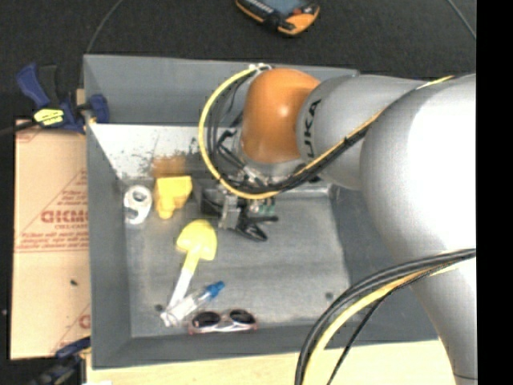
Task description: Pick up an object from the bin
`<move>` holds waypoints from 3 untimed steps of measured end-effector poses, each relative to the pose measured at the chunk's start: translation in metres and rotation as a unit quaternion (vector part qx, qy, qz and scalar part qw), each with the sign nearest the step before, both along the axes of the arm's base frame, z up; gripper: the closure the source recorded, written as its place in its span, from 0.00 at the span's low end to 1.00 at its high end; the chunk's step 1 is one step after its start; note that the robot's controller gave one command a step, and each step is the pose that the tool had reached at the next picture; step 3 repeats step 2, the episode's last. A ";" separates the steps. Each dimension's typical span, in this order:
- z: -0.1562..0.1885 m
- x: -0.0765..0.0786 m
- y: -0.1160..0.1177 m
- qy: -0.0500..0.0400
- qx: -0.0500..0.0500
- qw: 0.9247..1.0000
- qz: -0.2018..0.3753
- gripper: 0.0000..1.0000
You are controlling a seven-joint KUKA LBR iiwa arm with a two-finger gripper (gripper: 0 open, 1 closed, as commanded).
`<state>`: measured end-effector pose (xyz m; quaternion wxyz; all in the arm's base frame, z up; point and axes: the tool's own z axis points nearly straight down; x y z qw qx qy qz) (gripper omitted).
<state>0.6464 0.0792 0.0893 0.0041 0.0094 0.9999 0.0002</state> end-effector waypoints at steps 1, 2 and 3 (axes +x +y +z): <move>0.010 0.001 0.000 -0.002 0.000 1.000 0.000 1.00; 0.017 0.002 0.000 -0.003 0.000 1.000 0.000 1.00; 0.017 0.002 0.000 -0.003 0.000 1.000 0.000 1.00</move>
Offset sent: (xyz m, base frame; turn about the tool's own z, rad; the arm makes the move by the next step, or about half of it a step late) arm 0.0008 -0.0004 0.0192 -0.0001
